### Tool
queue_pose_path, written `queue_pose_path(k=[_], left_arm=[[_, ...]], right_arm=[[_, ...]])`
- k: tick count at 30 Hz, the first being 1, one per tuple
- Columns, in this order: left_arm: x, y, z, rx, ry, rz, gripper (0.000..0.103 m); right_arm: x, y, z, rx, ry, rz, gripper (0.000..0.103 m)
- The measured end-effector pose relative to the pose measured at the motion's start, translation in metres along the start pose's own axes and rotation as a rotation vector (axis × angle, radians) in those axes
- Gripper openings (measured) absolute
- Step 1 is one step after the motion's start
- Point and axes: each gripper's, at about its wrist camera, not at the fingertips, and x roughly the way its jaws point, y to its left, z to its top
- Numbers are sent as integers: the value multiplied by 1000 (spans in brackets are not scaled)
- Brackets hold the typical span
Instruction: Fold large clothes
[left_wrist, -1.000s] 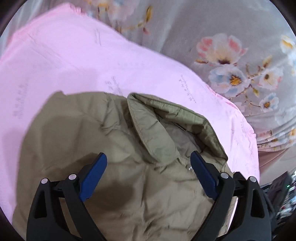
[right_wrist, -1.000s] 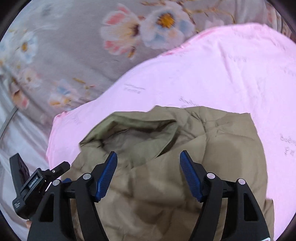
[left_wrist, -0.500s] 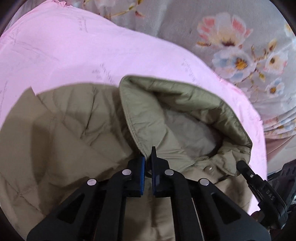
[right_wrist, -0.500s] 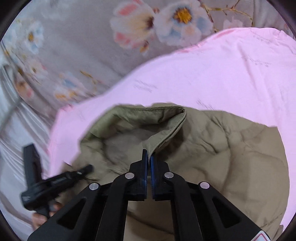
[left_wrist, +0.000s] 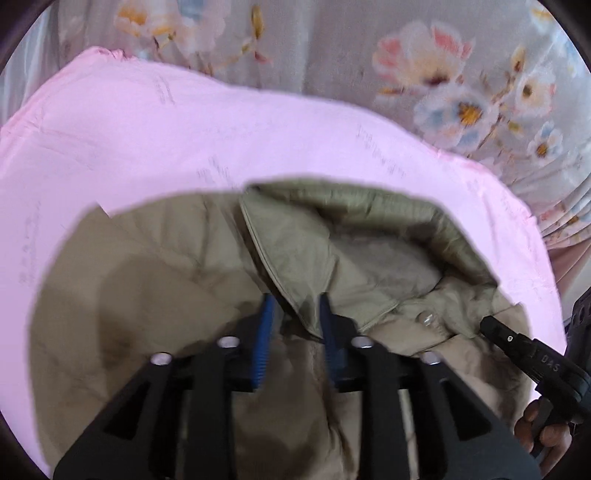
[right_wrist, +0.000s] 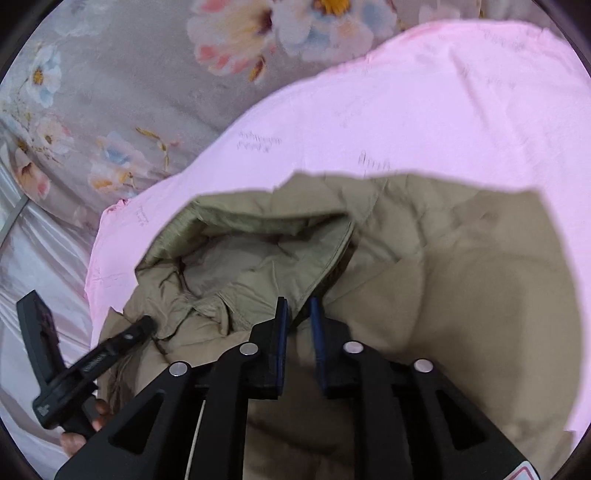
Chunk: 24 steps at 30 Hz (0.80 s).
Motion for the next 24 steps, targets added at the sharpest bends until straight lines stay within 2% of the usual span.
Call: queue_pose_path(k=[1,3,5,6,9,11,13,16,18,21,24], left_arm=[[-16,3,10,-2,-37,-2,48],[-33,1,32,3,-78,7,53],[-35,-4,61,-12,-80,-3,57],[-28,-5,79,-30,-71,-29,61],[10,-7,118,-117,4,-33,61],[35,-2,126,-198,70,-63,60],[62,1,122,-253,149,-108,54],[86,-9,99,-191,252,-67,35],[85,-15,84,-123,267,-30,32],[73,-22,60,-21,270,6,27],[66,-22,46,27,253,33,23]], right_arm=[[-6,3,7,-4,-21,4,19],[-12,13,29,-5,-42,31,19],[-7,24,51,-19,-55,36,19],[-1,33,62,-39,-64,28,19],[22,48,82,-47,-61,15,19],[40,52,87,-44,-41,4,19],[58,54,87,-66,-6,-16,19],[86,56,72,-138,85,-71,19],[94,60,56,-223,135,-91,19],[90,67,32,-357,134,-143,18],[79,63,29,-344,104,-163,16]])
